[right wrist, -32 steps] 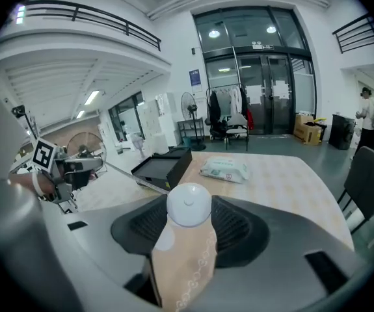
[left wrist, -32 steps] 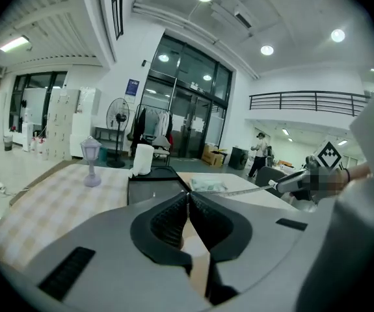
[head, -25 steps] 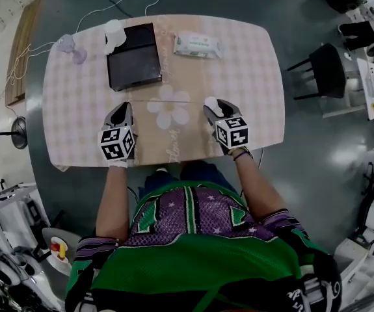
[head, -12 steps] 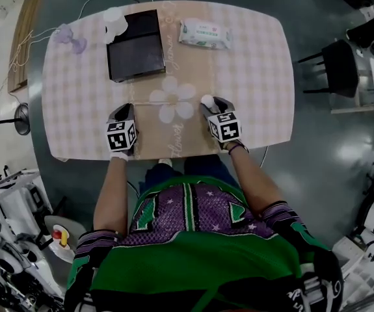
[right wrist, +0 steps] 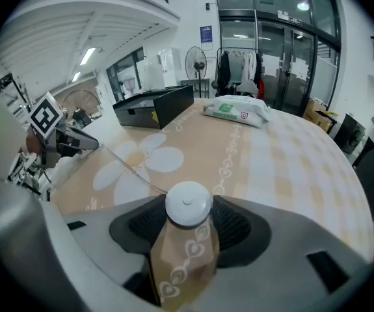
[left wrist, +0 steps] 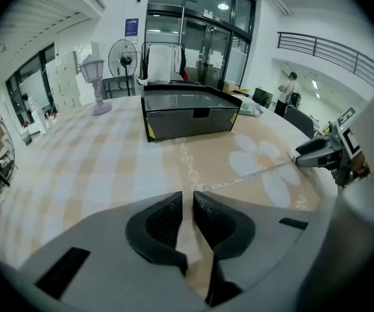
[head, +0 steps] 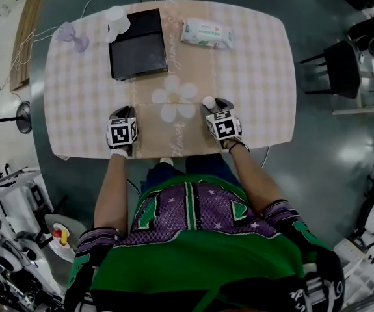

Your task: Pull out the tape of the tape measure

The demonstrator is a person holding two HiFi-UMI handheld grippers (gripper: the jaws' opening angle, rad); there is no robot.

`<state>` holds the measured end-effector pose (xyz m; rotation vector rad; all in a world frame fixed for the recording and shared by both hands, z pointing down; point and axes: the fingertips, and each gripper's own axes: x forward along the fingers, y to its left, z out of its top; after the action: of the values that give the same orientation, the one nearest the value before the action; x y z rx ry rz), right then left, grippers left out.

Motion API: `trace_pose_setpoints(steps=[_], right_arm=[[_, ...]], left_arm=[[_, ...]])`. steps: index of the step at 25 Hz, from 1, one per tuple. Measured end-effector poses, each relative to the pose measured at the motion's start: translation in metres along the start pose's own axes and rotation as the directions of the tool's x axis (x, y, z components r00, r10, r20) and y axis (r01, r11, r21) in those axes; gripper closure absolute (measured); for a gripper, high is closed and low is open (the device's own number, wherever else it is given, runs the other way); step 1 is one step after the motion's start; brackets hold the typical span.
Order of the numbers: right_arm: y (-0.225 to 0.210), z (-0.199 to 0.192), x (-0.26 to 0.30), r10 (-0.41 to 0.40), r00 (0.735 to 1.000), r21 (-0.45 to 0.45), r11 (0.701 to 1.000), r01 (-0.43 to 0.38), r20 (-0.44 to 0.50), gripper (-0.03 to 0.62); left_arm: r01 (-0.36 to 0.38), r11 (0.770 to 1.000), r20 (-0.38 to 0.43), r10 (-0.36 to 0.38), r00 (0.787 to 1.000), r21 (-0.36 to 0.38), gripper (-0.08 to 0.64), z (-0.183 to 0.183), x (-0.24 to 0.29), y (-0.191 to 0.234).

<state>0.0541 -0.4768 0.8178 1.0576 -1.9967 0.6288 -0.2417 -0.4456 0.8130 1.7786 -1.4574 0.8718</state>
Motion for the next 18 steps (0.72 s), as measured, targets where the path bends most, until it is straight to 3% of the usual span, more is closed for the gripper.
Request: trace_pose_setpoints(steps=[3, 8, 13, 18], right_arm=[[-0.005, 0.003, -0.01, -0.016, 1.0, 0.017, 1.0, 0.016, 0.018, 0.345], [-0.012, 0.009, -0.037, -0.065, 0.995, 0.043, 0.997, 0.062, 0.07, 0.345], [0.006, -0.008, -0.075, -0.105, 0.99, 0.078, 0.992, 0.098, 0.092, 0.345], [0.022, -0.018, -0.114, -0.157, 0.977, 0.115, 0.983, 0.141, 0.143, 0.349]], left_arm=[[-0.009, 1.0, 0.001, 0.009, 1.0, -0.006, 0.465, -0.003, -0.007, 0.008], [-0.01, 0.999, 0.064, 0.012, 0.998, -0.033, 0.465, -0.003, -0.031, 0.016], [0.018, 0.998, 0.117, -0.012, 0.993, -0.056, 0.465, -0.023, -0.072, 0.013], [0.064, 0.997, 0.205, -0.054, 0.977, -0.043, 0.465, -0.019, -0.102, 0.003]])
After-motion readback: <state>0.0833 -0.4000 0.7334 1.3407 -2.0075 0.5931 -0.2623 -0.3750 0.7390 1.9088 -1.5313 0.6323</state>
